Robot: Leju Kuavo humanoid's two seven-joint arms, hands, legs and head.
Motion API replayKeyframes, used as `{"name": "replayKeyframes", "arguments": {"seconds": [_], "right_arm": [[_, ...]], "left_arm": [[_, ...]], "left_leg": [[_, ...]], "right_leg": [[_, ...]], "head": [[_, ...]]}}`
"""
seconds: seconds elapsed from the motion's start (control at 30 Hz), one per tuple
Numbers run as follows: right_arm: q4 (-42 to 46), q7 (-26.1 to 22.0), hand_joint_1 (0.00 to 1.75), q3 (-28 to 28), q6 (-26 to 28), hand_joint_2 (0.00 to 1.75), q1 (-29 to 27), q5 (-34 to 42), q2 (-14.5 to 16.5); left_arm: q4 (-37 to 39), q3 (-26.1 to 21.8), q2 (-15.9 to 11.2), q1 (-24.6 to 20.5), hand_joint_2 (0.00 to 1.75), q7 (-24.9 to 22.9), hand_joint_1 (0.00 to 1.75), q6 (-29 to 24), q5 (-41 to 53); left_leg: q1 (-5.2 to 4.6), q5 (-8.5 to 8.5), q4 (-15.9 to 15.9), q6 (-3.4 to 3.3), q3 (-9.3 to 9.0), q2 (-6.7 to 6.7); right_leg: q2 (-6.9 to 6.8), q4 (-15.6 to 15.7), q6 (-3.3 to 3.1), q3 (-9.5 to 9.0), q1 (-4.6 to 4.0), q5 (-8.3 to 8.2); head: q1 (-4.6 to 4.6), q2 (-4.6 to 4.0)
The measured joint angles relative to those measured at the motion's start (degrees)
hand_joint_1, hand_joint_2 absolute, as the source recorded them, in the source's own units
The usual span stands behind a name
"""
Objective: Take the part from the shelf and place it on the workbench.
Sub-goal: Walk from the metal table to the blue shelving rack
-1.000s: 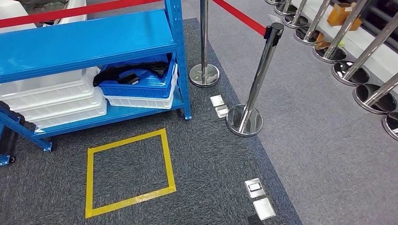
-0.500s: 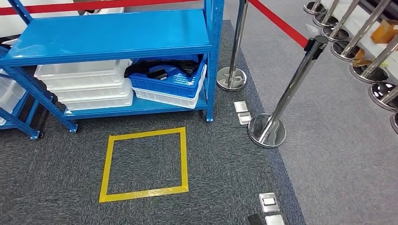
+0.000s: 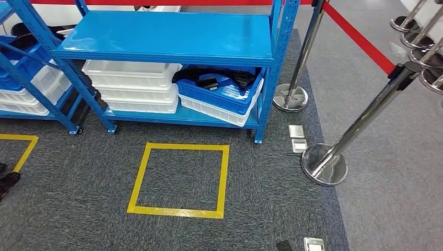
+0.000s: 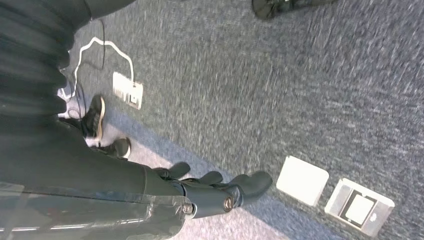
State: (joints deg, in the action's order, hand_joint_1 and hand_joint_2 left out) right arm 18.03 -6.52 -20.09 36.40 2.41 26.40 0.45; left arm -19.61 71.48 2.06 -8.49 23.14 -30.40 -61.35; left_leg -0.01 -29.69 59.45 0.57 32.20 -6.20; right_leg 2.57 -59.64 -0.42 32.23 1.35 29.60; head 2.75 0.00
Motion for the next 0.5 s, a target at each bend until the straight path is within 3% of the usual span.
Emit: {"name": "replayKeyframes", "arguments": {"seconds": [0.03, 0.1, 0.17, 0.2, 0.23, 0.27, 0.33, 0.4, 0.47, 0.5], "right_arm": [[0.0, 0.0, 0.0, -0.05, 0.01, 1.75, -0.01, 0.01, -0.01], [0.0, -0.01, 0.0, -0.13, 0.03, 1.75, -0.09, -0.01, -0.09], [0.0, -0.02, 0.0, -0.19, 0.03, 1.75, -0.21, 0.0, -0.1], [0.0, -0.02, 0.0, -0.2, 0.03, 1.75, -0.24, 0.0, -0.1], [0.0, -0.02, 0.0, -0.22, 0.03, 1.75, -0.25, 0.0, -0.1], [0.0, -0.02, 0.0, -0.23, 0.03, 1.75, -0.22, 0.0, -0.1], [0.0, -0.02, 0.0, -0.24, 0.03, 1.75, -0.13, 0.02, -0.1], [0.0, 0.02, 0.0, -0.25, 0.02, 1.75, -0.03, 0.1, -0.1], [0.0, 0.1, 0.0, -0.28, -0.02, 1.75, 0.1, 0.33, -0.09], [0.0, 0.13, 0.0, -0.29, -0.04, 1.75, 0.19, 0.45, -0.1]], "left_arm": [[0.0, 0.01, -0.01, -0.02, 0.0, -0.04, 0.0, 0.0, 0.05], [0.0, 0.01, -0.02, -0.1, 0.0, -0.06, 0.0, 0.0, 0.08], [0.0, 0.0, -0.01, -0.1, 0.0, -0.08, 0.0, 0.0, 0.09], [0.0, 0.01, -0.01, -0.04, 0.0, -0.09, 0.0, 0.0, 0.09], [0.0, 0.01, -0.02, 0.02, 0.0, -0.1, 0.0, 0.0, 0.09], [0.0, 0.01, -0.02, 0.05, 0.0, -0.1, 0.0, 0.0, 0.08], [0.0, 0.01, -0.02, 0.01, 0.0, -0.03, 0.0, 0.1, 0.09], [-0.01, 0.01, -0.02, -0.04, 0.0, 0.39, 0.0, 0.53, 0.11], [-0.01, 0.01, -0.02, 0.04, 0.0, 1.06, 0.0, 1.23, 0.15], [-0.01, 0.01, -0.03, 0.1, 0.0, 1.4, 0.0, 1.64, 0.18]], "left_leg": [[-0.04, -0.75, 1.27, 0.39, 0.5, 1.13], [0.07, -3.64, 7.15, 1.17, 3.35, 4.17], [0.45, -6.0, 14.02, 1.7, 7.18, 5.37], [0.58, -5.79, 15.3, 1.82, 8.06, 5.57], [0.66, -4.46, 14.35, 1.84, 7.8, 5.76], [0.68, -2.31, 11.29, 1.75, 6.45, 6.17], [0.31, 1.18, 3.58, 1.23, 2.98, 8.43], [-0.25, 1.92, 0.02, 0.47, 1.57, 9.88], [-0.41, 1.84, -0.28, -0.26, 1.56, 8.9], [-0.29, 1.94, -0.64, -0.62, 1.35, 8.37]], "right_leg": [[-0.69, 0.3, -0.26, -0.25, 0.14, -0.05], [-2.14, 0.6, -0.6, -0.64, 0.22, 0.08], [-3.72, 0.58, -0.75, -0.92, 0.15, 0.43], [-4.48, 0.57, -0.72, -1.13, 0.15, 0.65], [-5.16, 0.57, -0.65, -1.42, 0.18, 0.88], [-5.78, 0.57, -0.54, -1.82, 0.22, 1.14], [-6.91, 0.62, -0.12, -2.64, 0.14, 1.76], [-7.89, 0.8, 0.41, -3.19, -0.09, 2.21], [-8.73, 1.18, 1.0, -3.72, -0.17, 2.43], [-8.19, 1.0, 1.32, -3.93, -0.1, 2.79]], "head": [[-0.24, 0.0], [-0.8, 0.0], [-1.0, 0.0], [-1.02, 0.0], [-1.02, 0.0], [-1.03, 0.0], [-1.09, 0.0], [-1.04, 0.0], [-0.92, 0.0], [-0.82, 0.0]]}}
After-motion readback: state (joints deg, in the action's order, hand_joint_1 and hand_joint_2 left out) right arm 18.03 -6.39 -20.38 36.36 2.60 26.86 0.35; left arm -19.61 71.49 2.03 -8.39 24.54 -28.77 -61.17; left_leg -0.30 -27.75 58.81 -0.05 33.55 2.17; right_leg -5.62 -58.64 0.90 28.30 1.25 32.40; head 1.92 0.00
